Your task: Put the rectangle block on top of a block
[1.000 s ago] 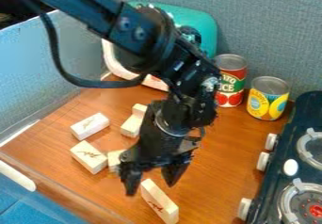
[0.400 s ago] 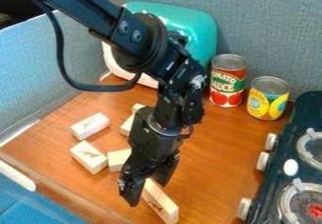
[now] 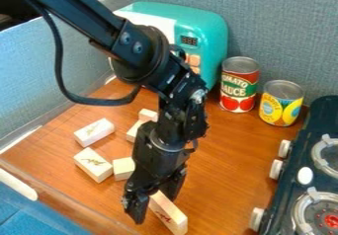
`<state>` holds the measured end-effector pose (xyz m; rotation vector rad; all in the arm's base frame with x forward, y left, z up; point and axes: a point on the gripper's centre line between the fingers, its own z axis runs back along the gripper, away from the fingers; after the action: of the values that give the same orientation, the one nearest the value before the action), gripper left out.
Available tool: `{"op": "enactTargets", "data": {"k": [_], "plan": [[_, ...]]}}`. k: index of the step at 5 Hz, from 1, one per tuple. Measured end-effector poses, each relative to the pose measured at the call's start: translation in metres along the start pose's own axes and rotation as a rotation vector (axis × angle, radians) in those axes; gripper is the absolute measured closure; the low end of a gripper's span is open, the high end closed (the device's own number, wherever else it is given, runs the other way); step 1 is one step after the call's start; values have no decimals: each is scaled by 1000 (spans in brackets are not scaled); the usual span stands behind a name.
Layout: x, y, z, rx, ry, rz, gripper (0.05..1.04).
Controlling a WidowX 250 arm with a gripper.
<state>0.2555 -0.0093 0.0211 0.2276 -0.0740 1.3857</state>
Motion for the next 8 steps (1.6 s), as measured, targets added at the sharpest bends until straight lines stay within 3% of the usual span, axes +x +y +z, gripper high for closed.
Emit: {"op": "enactTargets", "data": {"k": [1,2,4,5,6,7,8], "plan": [[-2,-8,-2,-53,42,12,83],[-8,-14,-8,-8,17,-1,133],[-9,-16,-7,-20,19,-140,721],[-5,-10,25,-132,12,-260,772],[-2,6,56,-196,49,-424,772],[7,18,81,-177,124,-610,772],[15,24,90,-117,104,-665,772]]}}
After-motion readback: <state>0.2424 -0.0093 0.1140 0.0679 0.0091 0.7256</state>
